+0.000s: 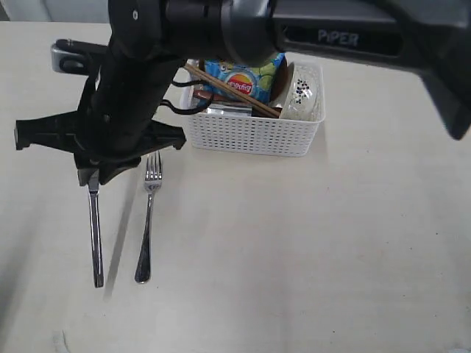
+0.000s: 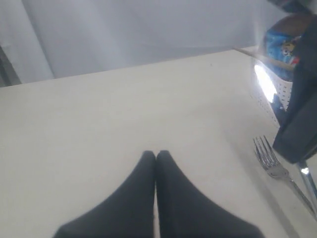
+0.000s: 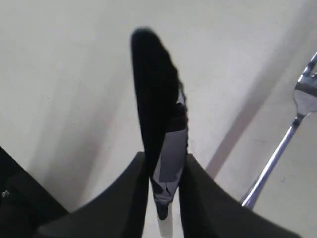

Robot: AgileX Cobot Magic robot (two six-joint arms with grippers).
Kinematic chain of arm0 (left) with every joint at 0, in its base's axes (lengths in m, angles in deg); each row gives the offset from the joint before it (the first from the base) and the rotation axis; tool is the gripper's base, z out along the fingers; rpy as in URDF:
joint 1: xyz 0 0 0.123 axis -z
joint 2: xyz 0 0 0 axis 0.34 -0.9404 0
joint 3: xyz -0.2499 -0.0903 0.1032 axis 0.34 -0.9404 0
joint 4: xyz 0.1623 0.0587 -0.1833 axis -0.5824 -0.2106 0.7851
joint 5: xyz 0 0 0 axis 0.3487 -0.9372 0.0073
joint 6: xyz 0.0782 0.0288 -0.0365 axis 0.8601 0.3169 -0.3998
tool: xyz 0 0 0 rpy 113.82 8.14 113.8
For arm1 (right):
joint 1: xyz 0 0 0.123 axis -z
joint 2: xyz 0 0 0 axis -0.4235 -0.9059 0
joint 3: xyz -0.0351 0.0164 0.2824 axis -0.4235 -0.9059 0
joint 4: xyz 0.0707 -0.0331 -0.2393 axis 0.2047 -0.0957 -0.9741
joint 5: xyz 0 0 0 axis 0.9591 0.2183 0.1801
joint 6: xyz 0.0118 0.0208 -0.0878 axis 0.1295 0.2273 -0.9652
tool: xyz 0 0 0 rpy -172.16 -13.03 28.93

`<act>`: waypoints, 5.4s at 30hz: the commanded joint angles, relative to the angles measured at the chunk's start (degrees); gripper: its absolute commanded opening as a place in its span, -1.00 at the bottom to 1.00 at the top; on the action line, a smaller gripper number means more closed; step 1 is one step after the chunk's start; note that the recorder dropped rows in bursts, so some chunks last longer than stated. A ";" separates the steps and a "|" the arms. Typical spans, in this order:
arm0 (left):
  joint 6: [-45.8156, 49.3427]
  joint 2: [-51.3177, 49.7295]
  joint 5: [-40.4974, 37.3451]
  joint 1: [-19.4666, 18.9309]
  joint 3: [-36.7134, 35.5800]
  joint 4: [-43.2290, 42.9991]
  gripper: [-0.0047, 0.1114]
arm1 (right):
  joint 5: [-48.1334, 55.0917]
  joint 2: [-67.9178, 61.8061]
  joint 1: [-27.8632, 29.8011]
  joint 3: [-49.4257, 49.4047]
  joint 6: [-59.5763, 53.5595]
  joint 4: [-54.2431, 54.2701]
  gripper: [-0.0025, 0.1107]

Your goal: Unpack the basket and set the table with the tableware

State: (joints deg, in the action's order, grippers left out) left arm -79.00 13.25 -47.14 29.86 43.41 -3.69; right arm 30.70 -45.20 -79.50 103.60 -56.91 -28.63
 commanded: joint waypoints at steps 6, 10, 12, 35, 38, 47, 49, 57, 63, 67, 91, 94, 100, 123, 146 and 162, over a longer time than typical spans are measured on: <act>-0.02 0.19 0.37 -0.14 -0.13 0.08 -0.92 | -3.27 -4.04 0.05 -0.19 -2.08 1.32 -0.96; -0.02 0.19 0.37 -0.14 -0.13 0.08 -0.92 | -5.09 -5.60 0.32 -0.19 -2.08 0.93 -0.96; -0.02 0.19 0.37 -0.14 -0.13 0.08 -0.92 | -7.20 -6.18 0.32 -0.19 -1.98 0.80 -0.96; -0.02 0.19 0.37 -0.14 -0.13 0.08 -0.92 | -13.16 -10.39 0.32 -0.19 11.08 -7.59 -0.96; -0.02 0.19 0.37 -0.14 -0.13 0.08 -0.92 | -12.12 -10.78 0.32 -0.19 12.60 -8.12 -0.96; -0.02 0.19 0.37 -0.14 -0.13 0.08 -0.92 | -11.78 -10.50 0.32 -0.19 10.48 -8.01 -0.69; -0.02 0.19 0.37 -0.14 -0.13 0.08 -0.92 | -11.92 -9.77 0.32 -0.06 7.84 -8.01 -0.39; -0.02 0.19 0.37 -0.14 -0.13 0.08 -0.92 | -0.87 -9.19 -3.34 4.97 2.37 -13.36 -0.24; -0.02 0.19 0.37 -0.14 -0.13 0.08 -0.92 | 0.02 -9.52 -7.03 5.14 3.32 -19.26 -0.24; -0.02 0.19 0.37 -0.14 -0.13 0.08 -0.92 | 0.04 -10.40 -7.03 5.14 4.52 -20.23 -0.24; -0.02 0.19 0.37 -0.14 -0.13 0.08 -0.92 | -0.25 -13.21 -8.27 5.83 3.91 -21.08 -0.24; -0.02 0.19 0.37 -0.14 -0.13 0.08 -0.92 | -0.25 -13.60 -8.50 5.83 3.91 -21.31 -0.24; -0.02 0.19 0.37 -0.14 -0.13 0.08 -0.92 | -0.42 -14.10 -8.49 5.83 4.38 -21.07 -0.24; -0.02 0.19 0.37 -0.14 -0.13 0.08 -0.92 | 0.57 -9.12 -10.47 6.58 -21.14 -16.98 -0.09; -0.02 0.19 0.37 -0.14 -0.13 0.08 -0.92 | -1.80 -15.91 -9.04 6.58 -23.16 -14.70 -0.50; -0.02 0.19 0.37 -0.14 -0.13 0.08 -0.92 | -0.49 -15.91 -8.29 6.58 -2.60 -12.88 -0.88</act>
State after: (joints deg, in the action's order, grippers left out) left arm -79.00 13.25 -47.14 29.86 43.41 -3.69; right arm 27.47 -60.04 -88.53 110.70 -68.52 -40.04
